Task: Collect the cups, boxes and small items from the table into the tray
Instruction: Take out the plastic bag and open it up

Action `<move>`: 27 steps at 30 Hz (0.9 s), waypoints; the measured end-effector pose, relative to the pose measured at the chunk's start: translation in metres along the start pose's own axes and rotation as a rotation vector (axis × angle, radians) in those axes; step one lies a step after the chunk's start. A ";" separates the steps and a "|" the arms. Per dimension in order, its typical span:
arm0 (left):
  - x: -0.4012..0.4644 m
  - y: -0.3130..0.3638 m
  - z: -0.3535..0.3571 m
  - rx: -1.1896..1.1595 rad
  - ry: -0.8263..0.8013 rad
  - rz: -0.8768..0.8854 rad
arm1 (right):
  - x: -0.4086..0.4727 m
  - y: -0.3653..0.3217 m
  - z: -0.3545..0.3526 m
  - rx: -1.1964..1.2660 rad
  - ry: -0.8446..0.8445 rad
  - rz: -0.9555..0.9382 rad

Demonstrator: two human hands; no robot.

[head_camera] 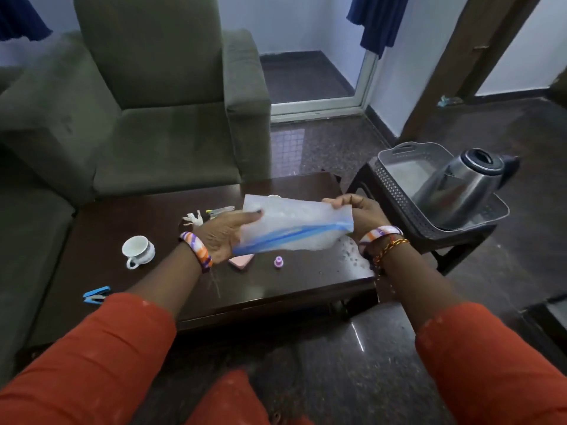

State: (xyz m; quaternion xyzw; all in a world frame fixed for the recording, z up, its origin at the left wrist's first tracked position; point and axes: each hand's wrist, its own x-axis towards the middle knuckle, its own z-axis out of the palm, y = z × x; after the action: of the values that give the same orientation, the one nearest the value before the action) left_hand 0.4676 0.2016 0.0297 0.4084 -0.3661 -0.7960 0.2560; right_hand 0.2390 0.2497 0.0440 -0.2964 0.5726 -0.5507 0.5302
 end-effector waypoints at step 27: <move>0.218 0.044 0.097 0.027 0.096 -0.072 | 0.143 -0.029 -0.101 0.174 0.464 0.198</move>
State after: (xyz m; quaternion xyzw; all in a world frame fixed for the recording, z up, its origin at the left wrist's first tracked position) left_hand 0.2743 0.0573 0.0019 0.4624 -0.3493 -0.7792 0.2387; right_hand 0.1001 0.1430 0.0139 -0.0581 0.6554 -0.5964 0.4597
